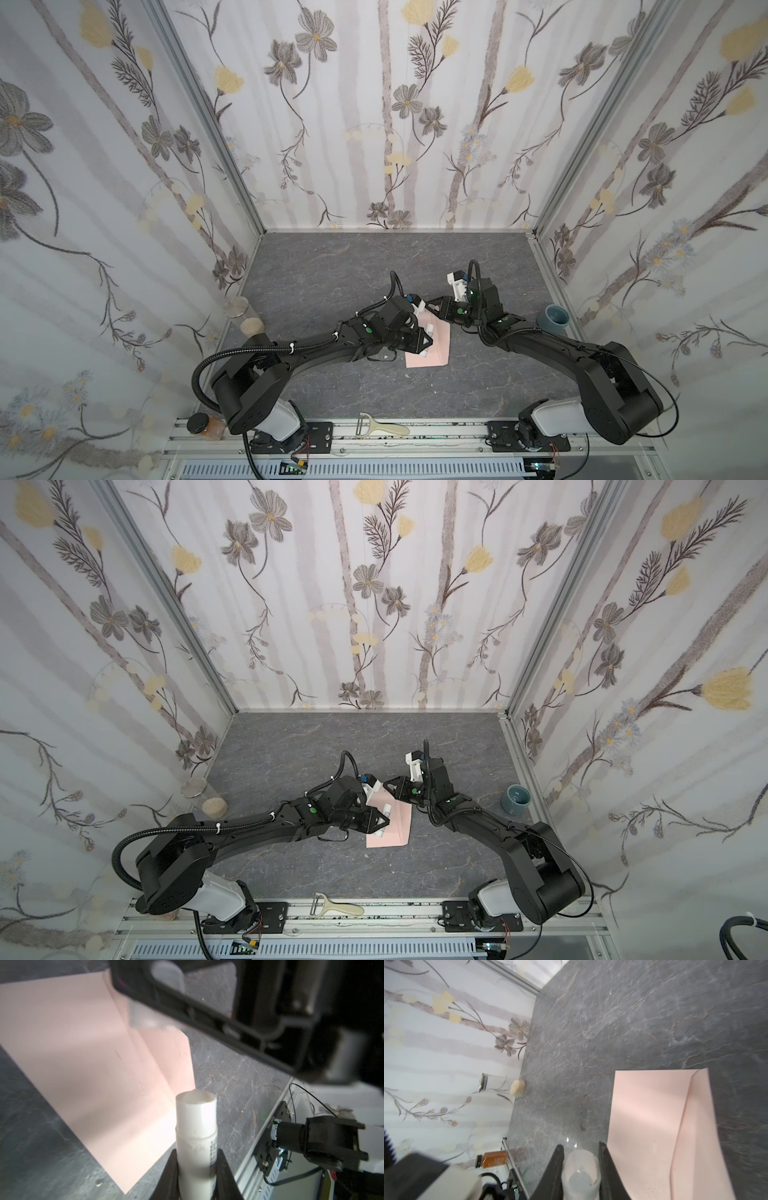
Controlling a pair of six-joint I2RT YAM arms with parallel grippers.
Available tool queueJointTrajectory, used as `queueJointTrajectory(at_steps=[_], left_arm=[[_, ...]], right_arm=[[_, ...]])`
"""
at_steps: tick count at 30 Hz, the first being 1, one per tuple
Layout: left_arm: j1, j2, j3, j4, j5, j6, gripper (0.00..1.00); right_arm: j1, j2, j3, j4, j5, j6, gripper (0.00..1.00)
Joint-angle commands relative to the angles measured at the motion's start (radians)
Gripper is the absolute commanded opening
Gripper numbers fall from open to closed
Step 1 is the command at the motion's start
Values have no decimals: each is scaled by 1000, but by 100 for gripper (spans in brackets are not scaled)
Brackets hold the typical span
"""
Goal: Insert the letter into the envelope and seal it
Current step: 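Grip the translucent cap with the right gripper and pull it off the stick, then move the cap away with the right gripper and set it on the table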
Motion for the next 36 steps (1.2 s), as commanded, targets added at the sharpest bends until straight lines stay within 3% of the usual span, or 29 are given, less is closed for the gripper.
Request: queueJointTrajectory(at_steps=[1,14,22,36], left_arm=[[3,-7,1,14,42,14,0],[16,-17,-15,10,-54,-12,0],[36,-22,-14,10,-59,-9,0],[121,-60,29,12,-59,-6,0]], right_arm=[[-2,7,10,55,57,-14,1],[-148,9,-23,-89,73,-82,2],[-206,17,-47,-243,132,-123,9],[-256,167,181,-533,264,-179,18]])
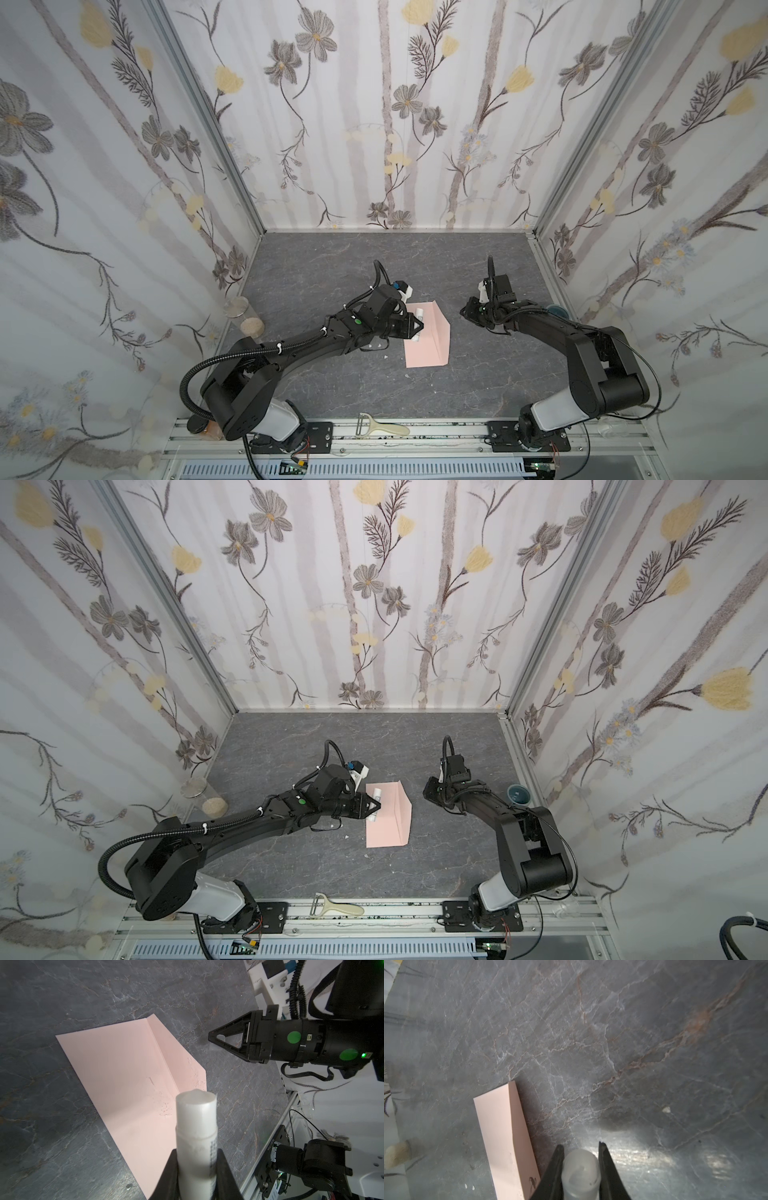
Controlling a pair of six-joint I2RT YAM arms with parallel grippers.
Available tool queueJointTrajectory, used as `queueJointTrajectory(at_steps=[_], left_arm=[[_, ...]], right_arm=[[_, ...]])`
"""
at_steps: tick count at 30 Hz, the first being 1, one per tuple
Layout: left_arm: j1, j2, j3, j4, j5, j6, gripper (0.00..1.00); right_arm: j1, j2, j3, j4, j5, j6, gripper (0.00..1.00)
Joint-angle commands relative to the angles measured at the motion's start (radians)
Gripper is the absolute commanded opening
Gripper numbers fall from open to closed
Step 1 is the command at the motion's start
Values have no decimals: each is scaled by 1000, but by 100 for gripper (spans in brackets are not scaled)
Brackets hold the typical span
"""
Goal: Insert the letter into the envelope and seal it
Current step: 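Move the cap away with the right gripper and set it on the table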
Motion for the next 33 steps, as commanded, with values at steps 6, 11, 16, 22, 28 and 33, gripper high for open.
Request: queueJointTrajectory(at_steps=[6,11,16,22,28,33], left_arm=[[45,-13,30,21,12,8,0],[83,-18,37,21,39,19,0],[113,-25,29,23,50,21,0],[135,-41,10,26,58,25,0],[159,-57,-14,32,67,24,0],[168,-61,-21,35,68,22,0]], right_arm=[[-10,112,148,-150,71,-36,22],[-12,172,211,-194,89,-43,27],[-12,195,235,-209,122,-44,33],[-12,230,256,-229,145,-45,37],[-12,256,269,-238,168,-43,37],[-12,245,265,-228,161,-41,37]])
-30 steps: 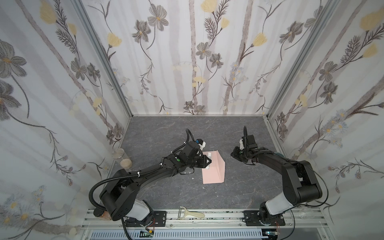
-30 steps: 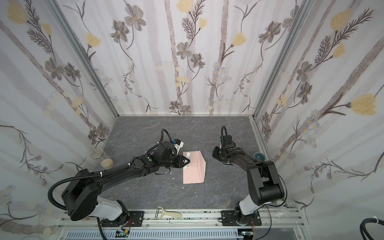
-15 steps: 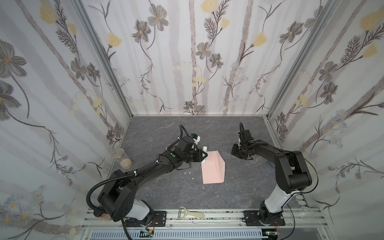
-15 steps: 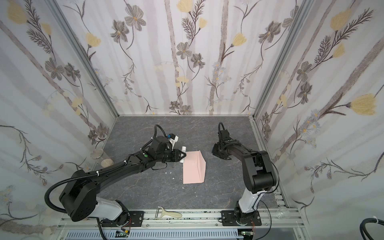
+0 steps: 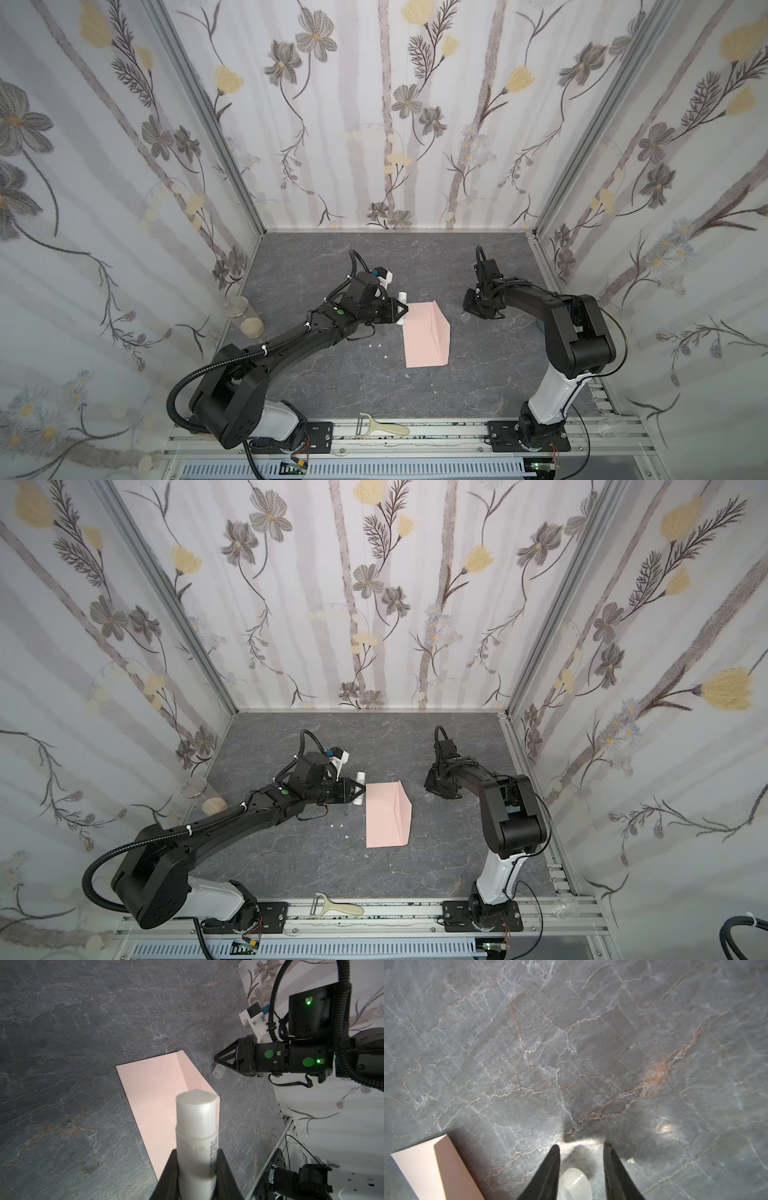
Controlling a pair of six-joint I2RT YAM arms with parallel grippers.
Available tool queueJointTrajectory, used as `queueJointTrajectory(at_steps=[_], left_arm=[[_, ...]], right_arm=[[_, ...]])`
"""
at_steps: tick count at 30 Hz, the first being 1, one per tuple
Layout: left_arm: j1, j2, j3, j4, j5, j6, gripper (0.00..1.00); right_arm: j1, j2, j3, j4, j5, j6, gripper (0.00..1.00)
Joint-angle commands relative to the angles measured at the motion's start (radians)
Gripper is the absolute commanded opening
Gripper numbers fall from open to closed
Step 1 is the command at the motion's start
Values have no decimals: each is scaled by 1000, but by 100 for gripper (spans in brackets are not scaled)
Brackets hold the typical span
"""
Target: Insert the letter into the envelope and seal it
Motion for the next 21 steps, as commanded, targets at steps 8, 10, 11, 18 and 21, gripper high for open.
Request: queueJointTrajectory(at_steps=[8,10,11,18,21], left_arm=[[4,-1,-14,40,13,10,0],[4,0,-13,43,16,8,0],[5,2,-13,45,16,7,0],[4,6,-17,55,24,5,0],[4,14,-20,60,31,5,0]], right_arm=[[0,-77,-2,16,14,8,37],[0,-101,-7,20,9,11,38],[0,-107,-8,19,6,12,38],[11,-127,-36,43,-28,23,39],[34,-103,-23,58,-31,34,39]])
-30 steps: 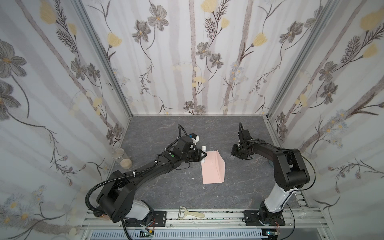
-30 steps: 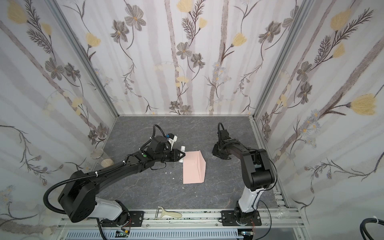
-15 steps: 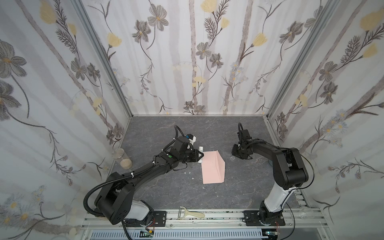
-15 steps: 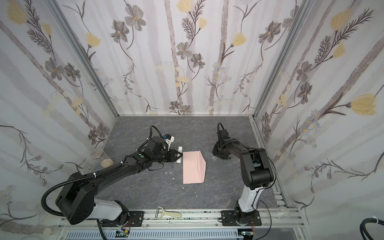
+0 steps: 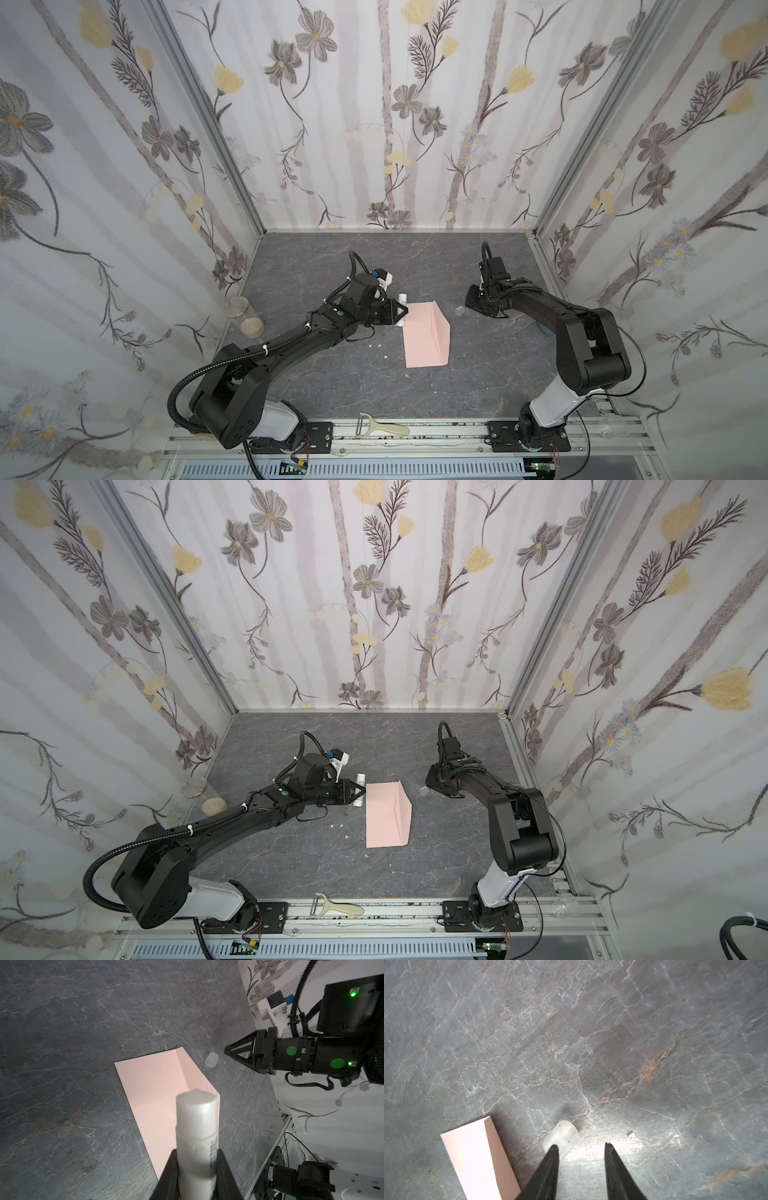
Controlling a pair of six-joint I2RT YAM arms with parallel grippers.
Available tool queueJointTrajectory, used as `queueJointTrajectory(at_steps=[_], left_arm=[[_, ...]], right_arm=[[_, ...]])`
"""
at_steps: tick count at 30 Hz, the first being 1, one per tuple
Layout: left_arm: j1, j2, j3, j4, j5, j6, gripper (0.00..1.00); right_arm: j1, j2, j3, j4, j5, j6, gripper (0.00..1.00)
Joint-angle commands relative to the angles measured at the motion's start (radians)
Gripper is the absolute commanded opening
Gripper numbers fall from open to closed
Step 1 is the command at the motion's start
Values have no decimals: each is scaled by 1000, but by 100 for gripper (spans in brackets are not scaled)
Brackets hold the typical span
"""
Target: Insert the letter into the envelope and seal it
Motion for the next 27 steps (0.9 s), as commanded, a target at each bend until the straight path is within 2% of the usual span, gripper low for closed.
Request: queueJointTrajectory(at_steps=[1,8,14,18,20,24,27], left_arm=[[2,7,-2,44,18,3,0],[2,8,-10,55,22,-7,0],[1,4,-15,59,10,-14,0],[2,26,11,66,-1,-36,0],[2,45,32,73,-24,-61,0],[1,91,76,90,-97,-152,0],[2,140,121,111,-123,-249,0]], right_arm=[[29,24,23,48,-6,14,39],[99,65,101,33,79,12,39],[144,44,128,-6,155,-6,39],[150,-57,77,31,88,-26,39],[149,-125,34,68,15,-43,39],[154,-306,-76,185,-89,-25,38],[197,-416,-142,258,-74,-20,38]])
